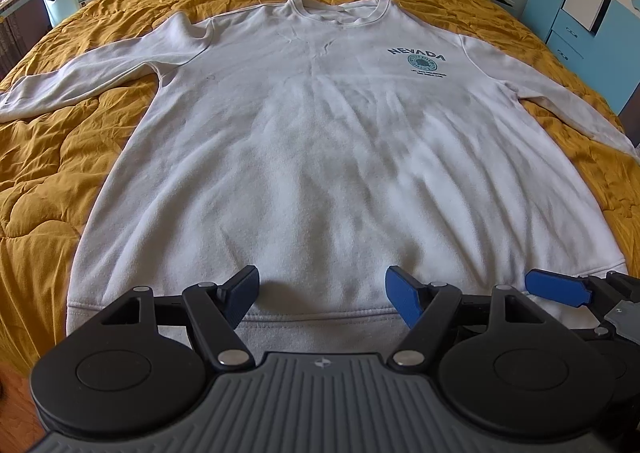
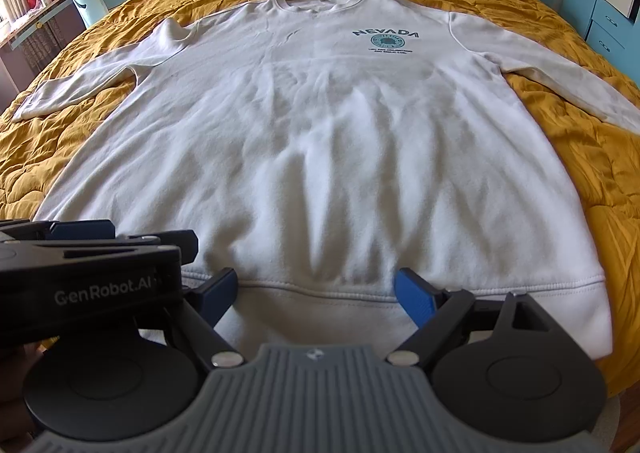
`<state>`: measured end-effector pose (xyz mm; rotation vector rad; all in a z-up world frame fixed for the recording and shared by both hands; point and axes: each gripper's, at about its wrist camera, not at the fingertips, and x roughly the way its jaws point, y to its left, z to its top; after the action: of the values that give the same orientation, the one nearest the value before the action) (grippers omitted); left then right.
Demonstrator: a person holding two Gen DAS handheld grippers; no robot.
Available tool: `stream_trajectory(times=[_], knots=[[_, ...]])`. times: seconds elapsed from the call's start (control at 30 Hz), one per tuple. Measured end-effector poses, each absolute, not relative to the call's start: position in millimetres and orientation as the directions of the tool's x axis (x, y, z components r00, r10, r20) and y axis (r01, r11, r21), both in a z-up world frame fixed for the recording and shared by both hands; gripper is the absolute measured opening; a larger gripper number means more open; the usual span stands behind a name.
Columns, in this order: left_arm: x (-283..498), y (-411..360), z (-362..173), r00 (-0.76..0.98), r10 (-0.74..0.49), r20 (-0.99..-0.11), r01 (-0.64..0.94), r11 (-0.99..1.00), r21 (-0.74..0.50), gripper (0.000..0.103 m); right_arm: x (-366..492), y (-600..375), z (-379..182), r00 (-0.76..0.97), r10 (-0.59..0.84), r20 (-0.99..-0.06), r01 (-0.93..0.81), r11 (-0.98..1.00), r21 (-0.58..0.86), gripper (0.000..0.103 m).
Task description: Fold small clothes
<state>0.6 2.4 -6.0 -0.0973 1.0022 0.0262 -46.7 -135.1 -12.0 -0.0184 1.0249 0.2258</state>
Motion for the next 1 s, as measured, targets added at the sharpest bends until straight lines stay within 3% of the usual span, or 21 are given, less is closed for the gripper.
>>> stream_trajectory(times=[0.87, 1.0], knots=[[0.2, 4.5, -4.9, 0.532, -0.012, -0.847, -0.073, 0.995, -0.060, 0.084, -48.0, -133.8, -10.8, 0.496, 0.187, -0.848, -0.206, 0.974, 0.094, 0.082], [-5.2, 9.4, -4.5, 0.557, -0.062, -0.828, -0.076, 0.989, -0.126, 0.084, -50.6, -129.3, -6.3, 0.510, 0.185, -0.840, -0.222, 0.972, 0.079, 0.080]])
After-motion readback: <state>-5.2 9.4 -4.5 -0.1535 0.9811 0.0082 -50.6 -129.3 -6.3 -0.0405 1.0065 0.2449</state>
